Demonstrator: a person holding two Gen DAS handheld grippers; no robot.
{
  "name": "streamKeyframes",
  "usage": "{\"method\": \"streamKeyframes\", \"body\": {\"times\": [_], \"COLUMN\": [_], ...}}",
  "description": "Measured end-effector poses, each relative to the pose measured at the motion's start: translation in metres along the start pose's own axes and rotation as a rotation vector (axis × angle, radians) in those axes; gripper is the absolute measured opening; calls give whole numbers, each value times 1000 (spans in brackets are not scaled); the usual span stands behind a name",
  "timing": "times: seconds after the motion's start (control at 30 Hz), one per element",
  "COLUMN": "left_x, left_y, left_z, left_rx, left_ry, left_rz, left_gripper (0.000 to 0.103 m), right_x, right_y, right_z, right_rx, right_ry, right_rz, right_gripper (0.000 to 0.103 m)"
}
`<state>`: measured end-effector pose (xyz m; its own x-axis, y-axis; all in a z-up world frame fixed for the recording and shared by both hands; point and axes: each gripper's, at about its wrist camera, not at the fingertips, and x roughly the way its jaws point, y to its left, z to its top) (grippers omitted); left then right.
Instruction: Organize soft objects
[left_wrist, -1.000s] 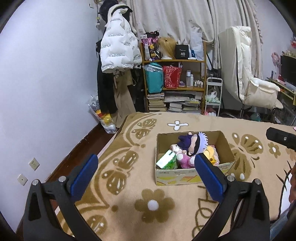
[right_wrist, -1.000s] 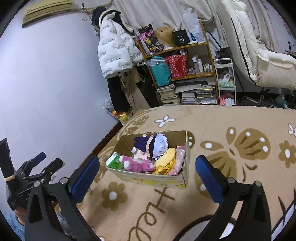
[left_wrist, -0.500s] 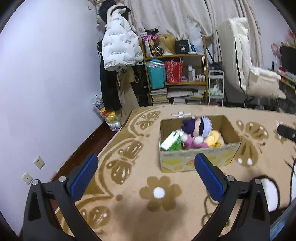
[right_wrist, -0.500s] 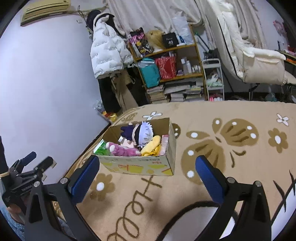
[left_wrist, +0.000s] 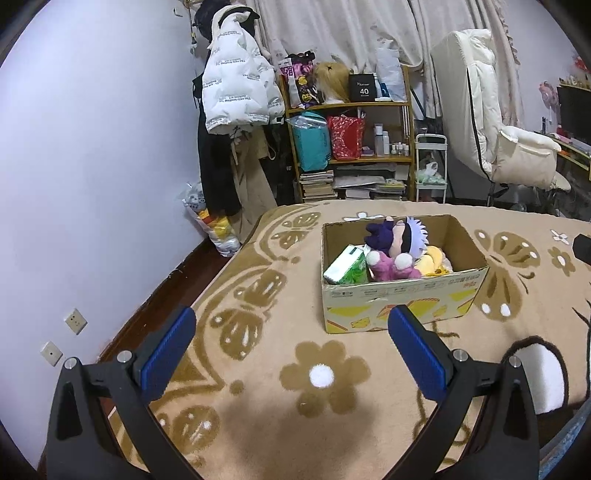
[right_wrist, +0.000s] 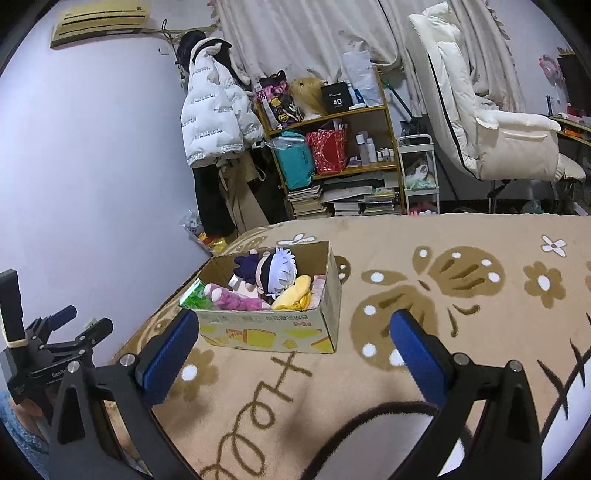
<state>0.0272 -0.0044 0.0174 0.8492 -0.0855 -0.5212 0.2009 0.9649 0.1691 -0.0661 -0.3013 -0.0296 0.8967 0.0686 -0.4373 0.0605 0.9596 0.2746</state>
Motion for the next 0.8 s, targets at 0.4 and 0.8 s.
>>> {"method": "streamKeyframes", "body": {"times": [0.4, 0.8], "left_x": [3, 1], "left_y": [-1, 5], "left_z": [-4, -2], "left_rx": [8, -10], "left_ry": [-10, -22], "left_rz": [31, 36], "left_gripper": [103, 103], "right_x": [6, 13], "right_y": [-3, -2], "right_z": [-4, -6], "right_rx": [1, -21], "right_ry": [18, 37], "right_rz": [-10, -18], "right_gripper": [103, 103]}}
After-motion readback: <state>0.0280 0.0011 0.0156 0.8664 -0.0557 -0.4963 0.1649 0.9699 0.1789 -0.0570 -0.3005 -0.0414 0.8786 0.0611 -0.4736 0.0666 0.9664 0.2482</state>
